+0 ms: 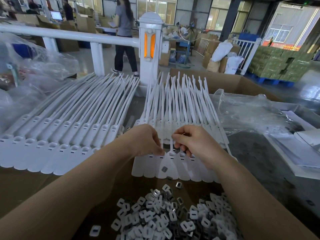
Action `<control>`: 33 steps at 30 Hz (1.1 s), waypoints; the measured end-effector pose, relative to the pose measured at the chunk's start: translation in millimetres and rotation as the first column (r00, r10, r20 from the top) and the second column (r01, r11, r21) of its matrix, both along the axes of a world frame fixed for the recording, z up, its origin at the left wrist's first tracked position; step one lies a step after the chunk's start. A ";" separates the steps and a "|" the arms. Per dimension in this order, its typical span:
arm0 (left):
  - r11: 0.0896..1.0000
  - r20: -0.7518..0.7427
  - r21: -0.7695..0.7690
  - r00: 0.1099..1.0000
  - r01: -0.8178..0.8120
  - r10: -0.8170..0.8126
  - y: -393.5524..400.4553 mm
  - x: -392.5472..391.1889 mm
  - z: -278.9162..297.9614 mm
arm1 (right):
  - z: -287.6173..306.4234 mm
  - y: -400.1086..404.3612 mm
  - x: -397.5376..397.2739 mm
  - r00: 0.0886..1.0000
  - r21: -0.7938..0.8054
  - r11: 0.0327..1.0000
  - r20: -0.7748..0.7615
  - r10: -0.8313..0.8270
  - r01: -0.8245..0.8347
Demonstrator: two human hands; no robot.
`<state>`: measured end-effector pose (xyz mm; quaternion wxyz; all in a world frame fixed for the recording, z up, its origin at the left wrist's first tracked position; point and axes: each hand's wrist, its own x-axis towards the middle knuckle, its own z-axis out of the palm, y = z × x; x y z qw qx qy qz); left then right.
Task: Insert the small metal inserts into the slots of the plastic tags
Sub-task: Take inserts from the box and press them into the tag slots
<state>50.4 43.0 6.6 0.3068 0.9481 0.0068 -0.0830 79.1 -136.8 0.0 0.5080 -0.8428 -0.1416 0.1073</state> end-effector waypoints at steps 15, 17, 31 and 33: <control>0.998 -0.001 -0.055 1.000 -0.024 0.024 15.8 4.7 -1.2 | 24.4 9.8 -20.3 0.730 -0.444 0.629 -0.088 0.678 -0.638; 0.998 -0.009 -0.059 1.000 -0.016 0.015 18.8 3.7 0.2 | 25.3 13.4 -22.9 0.697 -0.461 0.588 -0.100 0.710 -0.665; 0.998 -0.007 -0.055 1.000 -0.007 0.006 21.5 2.5 1.1 | 32.0 18.5 -32.2 0.631 -0.520 0.447 -0.252 0.734 -0.728; 0.999 -0.009 -0.053 1.000 -0.002 0.002 20.6 1.5 1.8 | 31.9 16.6 -31.4 0.643 -0.481 0.484 -0.245 0.726 -0.731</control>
